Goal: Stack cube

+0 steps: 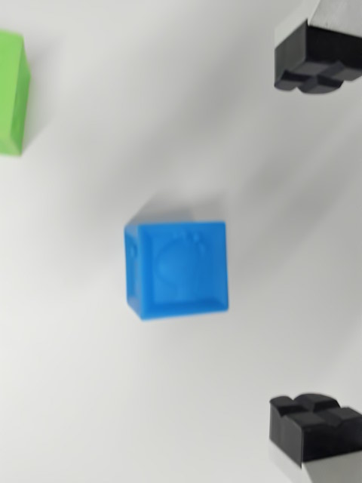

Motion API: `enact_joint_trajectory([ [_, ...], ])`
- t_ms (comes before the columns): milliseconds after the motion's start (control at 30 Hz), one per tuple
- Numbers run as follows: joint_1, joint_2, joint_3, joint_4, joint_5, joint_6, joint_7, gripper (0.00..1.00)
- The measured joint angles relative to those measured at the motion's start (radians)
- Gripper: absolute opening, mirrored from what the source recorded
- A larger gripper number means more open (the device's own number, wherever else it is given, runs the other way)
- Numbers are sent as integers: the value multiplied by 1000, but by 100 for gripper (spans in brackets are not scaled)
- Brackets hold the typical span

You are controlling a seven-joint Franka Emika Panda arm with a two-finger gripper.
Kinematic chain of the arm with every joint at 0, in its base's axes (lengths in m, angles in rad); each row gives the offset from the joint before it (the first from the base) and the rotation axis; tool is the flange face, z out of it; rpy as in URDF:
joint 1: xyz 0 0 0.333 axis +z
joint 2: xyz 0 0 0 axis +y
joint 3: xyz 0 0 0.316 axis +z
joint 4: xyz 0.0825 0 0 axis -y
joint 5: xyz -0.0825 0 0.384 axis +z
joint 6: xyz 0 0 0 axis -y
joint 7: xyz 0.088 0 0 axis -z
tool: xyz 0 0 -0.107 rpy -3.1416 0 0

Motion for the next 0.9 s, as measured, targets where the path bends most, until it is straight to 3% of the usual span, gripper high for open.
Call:
enact_joint_trajectory([
  [167, 15, 17, 7, -33, 0, 49, -24, 100],
  [900, 19, 308, -3, -15, -21, 317, -18, 100],
])
